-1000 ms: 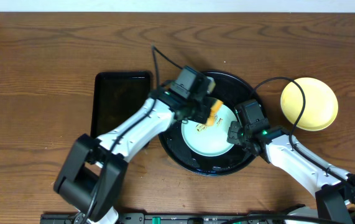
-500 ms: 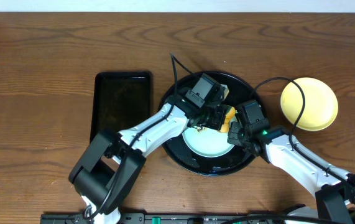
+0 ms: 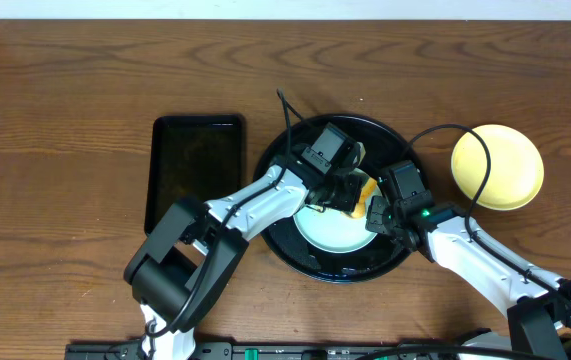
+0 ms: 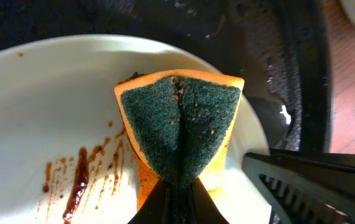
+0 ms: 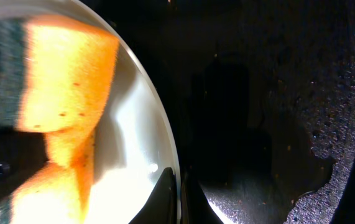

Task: Clean dirty plates on tray and stack at the side
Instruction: 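Scrub the light-blue plate with the sponge in the left gripper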

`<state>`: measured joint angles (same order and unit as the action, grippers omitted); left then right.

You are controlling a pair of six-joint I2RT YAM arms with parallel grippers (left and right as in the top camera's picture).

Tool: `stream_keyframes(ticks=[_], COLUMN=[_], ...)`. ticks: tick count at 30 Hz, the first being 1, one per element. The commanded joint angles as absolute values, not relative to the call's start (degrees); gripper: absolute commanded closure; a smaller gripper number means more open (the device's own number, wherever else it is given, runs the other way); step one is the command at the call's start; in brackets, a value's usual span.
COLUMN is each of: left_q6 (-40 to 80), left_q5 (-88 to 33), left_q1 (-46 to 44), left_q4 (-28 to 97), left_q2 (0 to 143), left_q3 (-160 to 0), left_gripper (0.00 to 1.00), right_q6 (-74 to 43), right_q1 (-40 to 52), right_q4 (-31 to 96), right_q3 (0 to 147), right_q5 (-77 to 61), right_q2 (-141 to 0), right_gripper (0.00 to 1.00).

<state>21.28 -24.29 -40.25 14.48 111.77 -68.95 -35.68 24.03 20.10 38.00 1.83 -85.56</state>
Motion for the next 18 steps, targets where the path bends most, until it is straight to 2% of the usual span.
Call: stream_keyframes(ticks=[1, 18], left_q6=[23.1, 24.8], left_q5=[-25.1, -22.2], left_q1=[-40.3, -40.1], left_q4=[14.2, 16.7], left_q2=[112.9, 116.7], left_q3=[-68.7, -68.7], left_gripper=[0.92, 0.92], right_q6=[-34.6, -34.6], right_q1=[23.9, 23.9], right_q4=[20.4, 20.8], right_q3=[37.7, 37.7], right_q5=[2.7, 2.7], right_q2=[-85.5, -85.5], right_gripper=[0.99, 0.99])
